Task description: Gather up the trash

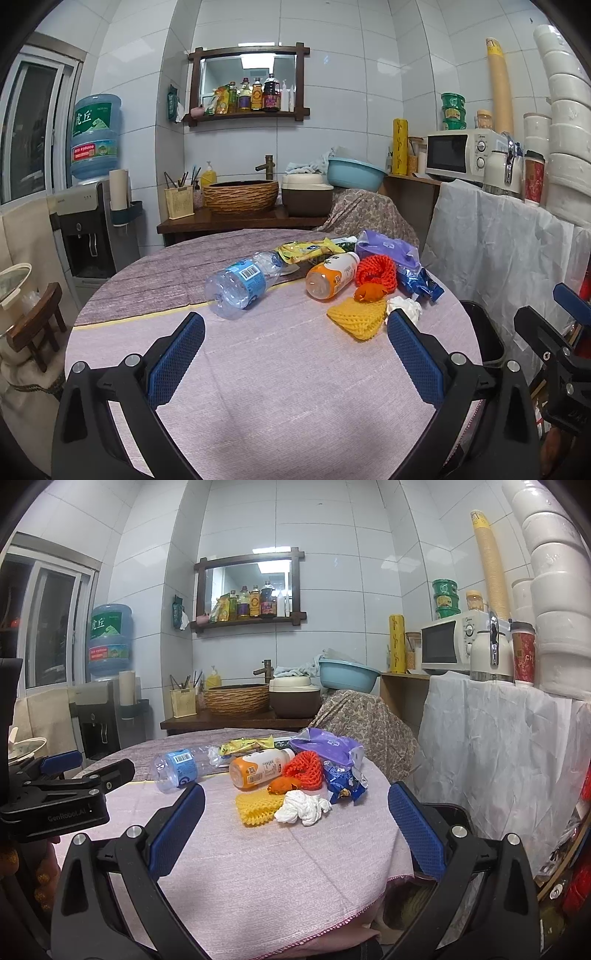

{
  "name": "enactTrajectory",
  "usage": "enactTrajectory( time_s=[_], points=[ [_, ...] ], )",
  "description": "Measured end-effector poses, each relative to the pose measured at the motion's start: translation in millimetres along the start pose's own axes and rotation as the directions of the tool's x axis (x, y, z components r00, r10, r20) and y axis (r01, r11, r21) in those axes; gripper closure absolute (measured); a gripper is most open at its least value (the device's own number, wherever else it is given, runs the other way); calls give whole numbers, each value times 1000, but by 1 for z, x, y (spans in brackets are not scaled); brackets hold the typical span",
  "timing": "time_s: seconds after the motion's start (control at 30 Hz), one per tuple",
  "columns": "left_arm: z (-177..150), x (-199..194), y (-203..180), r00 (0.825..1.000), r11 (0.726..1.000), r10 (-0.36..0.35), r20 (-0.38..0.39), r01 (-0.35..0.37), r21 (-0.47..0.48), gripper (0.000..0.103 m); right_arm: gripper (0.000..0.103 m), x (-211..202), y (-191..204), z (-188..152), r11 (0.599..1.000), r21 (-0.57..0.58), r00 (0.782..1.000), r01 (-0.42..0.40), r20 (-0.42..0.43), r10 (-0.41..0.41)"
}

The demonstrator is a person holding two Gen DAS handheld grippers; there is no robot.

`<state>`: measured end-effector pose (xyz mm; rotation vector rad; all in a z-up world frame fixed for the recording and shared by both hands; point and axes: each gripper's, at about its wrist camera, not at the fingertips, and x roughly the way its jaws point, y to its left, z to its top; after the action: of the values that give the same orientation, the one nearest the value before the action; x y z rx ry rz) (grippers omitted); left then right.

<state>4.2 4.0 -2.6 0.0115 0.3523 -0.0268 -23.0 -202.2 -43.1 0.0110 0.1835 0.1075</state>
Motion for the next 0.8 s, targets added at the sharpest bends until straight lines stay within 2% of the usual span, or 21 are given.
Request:
enactTrajectory(
  time_s=[0.8],
  points=[
    [0, -1, -2, 1000, 1000, -4, -4, 4, 7, 5, 5, 0, -1, 1, 1000, 8, 1000, 3, -9, -3]
  ],
)
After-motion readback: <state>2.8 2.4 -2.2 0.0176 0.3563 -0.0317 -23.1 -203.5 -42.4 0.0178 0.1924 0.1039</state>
